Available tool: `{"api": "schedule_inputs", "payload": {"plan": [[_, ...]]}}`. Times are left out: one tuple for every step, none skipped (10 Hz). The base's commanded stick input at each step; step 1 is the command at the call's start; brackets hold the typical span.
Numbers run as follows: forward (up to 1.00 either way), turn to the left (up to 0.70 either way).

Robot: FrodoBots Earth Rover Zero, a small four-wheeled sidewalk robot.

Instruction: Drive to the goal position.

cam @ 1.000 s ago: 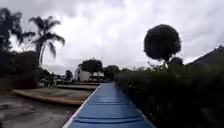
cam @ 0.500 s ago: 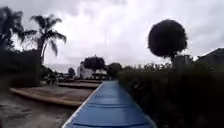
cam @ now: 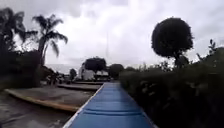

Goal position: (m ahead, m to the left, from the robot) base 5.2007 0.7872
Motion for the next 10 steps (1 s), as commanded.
{"api": "schedule_inputs", "payload": {"plan": [[0.50,-0.46],[0.50,-0.01],[0.50,0.00],[0.50,0.00],[0.50,0.00],[0.50,0.00],[0.50,0.00],[0.50,0.00],[0.50,0.00],[0.50,0.00]]}}
